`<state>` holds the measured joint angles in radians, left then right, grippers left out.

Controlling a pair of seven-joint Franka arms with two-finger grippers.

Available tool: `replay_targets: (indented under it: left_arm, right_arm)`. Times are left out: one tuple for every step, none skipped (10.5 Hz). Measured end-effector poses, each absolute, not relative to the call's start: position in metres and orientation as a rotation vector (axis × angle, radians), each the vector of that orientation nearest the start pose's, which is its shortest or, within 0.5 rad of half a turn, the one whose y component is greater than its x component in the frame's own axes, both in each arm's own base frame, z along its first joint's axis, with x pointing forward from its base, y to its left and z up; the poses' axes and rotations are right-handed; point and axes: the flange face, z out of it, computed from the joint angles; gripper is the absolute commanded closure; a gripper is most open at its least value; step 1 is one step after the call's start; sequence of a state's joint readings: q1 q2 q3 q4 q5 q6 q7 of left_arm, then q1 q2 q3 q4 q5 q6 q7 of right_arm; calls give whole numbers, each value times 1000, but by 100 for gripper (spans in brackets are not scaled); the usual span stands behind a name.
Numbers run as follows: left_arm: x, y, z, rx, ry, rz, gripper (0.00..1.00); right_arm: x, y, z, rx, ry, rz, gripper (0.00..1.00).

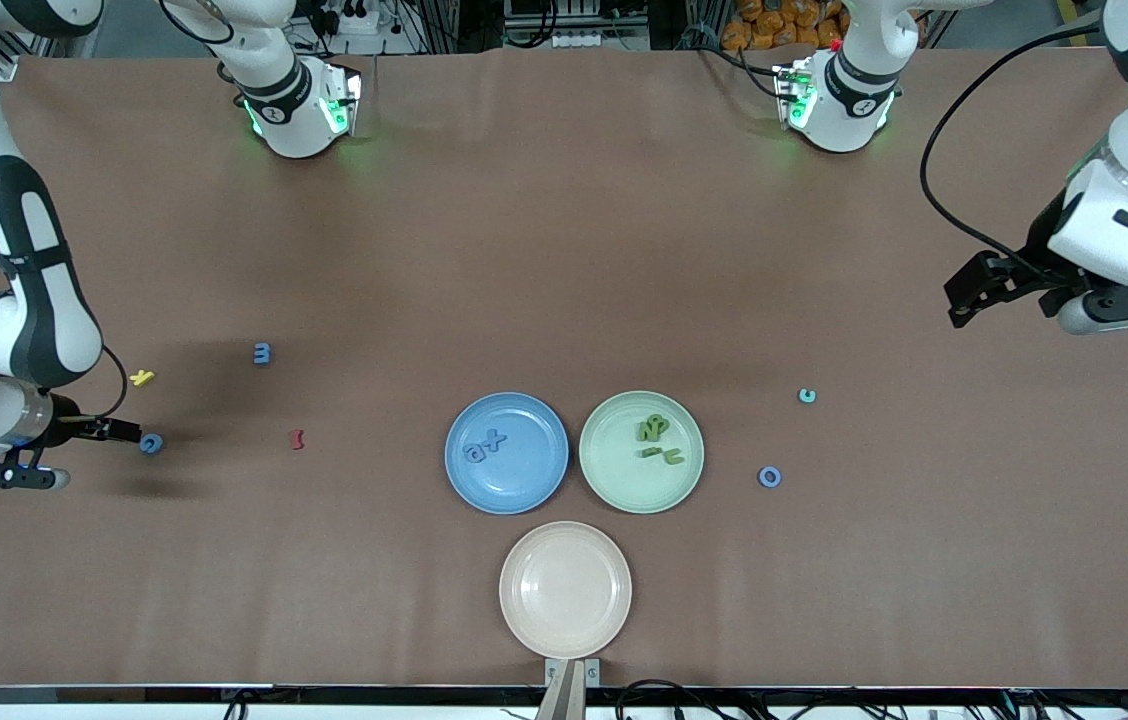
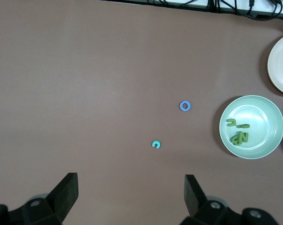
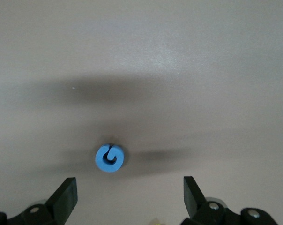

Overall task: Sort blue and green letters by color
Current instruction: 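Grasp the blue G with the right gripper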

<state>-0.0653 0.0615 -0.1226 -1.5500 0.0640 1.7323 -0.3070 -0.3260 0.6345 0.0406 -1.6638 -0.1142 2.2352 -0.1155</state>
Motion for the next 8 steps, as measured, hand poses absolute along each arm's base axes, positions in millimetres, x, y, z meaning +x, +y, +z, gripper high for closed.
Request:
replay_targets:
  left_arm:
    - [580,-94,616,-3105,-200,-202,0]
    - [581,-86,619,-3110,-225,-208,0]
    - [578,-79,623,-3108,-242,-203,0]
    - [575,-77,626,-3107,-249,-196,0]
    - [574,-76,628,-3106,-251,-197,0]
    - [573,-78,629,-3107,-246,-197,0]
    - [573,-82,631,-3109,-237,-204,0]
    - [572,-86,634,-3111,-226,-215,0]
  right_arm:
    - [649,-199,226,-3173,182,110,0]
    - [651,-199,219,-3163,195,85,0]
    - [652,-198,212,-3152,206,71,0]
    - [652,-197,206,-3133,227,66,0]
    - [651,-194,201,-3119,239,71,0]
    - [649,-191,197,-3110,247,83,0]
    - [647,-189,191,-3108,250,74,0]
    - [642,-188,184,-3111,252,47,0]
